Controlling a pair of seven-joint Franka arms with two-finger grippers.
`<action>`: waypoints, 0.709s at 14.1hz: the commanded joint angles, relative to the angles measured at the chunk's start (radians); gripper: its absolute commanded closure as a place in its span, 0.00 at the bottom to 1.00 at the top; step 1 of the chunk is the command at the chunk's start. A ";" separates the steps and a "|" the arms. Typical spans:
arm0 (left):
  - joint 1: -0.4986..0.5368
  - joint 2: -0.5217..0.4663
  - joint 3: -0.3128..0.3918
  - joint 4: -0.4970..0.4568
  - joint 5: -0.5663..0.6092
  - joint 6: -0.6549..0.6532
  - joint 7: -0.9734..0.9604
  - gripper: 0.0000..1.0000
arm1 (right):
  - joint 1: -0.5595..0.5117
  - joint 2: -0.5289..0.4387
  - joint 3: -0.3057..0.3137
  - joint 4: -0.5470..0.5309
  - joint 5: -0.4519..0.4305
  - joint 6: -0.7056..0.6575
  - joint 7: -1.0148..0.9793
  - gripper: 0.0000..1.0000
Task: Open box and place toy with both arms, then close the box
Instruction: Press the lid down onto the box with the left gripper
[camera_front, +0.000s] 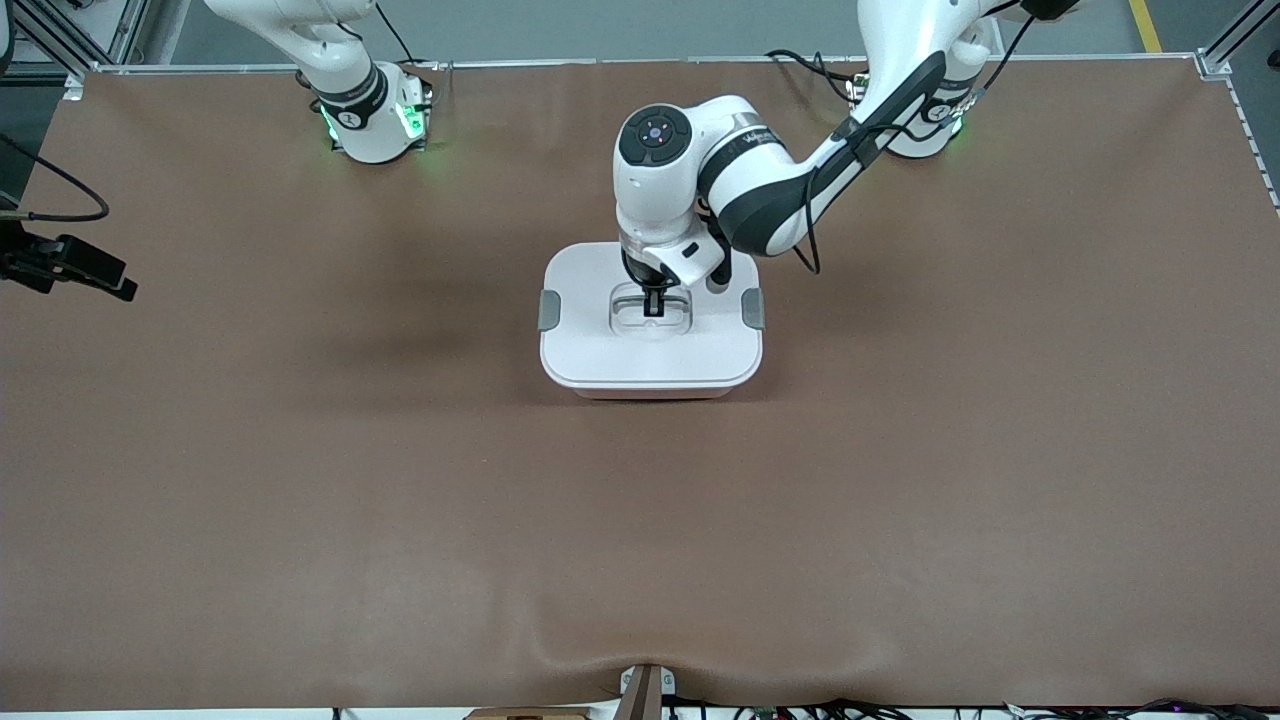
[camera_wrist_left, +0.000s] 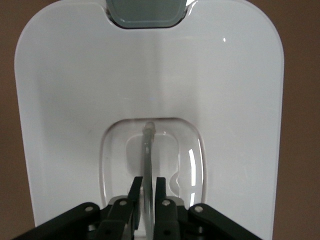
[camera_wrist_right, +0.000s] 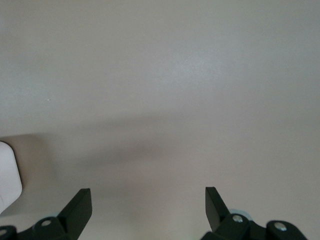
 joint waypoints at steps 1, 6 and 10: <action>0.028 -0.019 -0.006 0.007 0.013 -0.015 0.070 0.00 | 0.006 0.010 0.006 -0.002 -0.021 0.007 0.014 0.00; 0.094 -0.085 -0.018 0.105 -0.058 -0.178 0.261 0.00 | 0.022 0.013 0.006 -0.001 -0.021 0.016 0.015 0.00; 0.183 -0.178 -0.018 0.165 -0.136 -0.252 0.595 0.00 | 0.018 0.013 0.006 -0.001 -0.018 0.020 0.014 0.00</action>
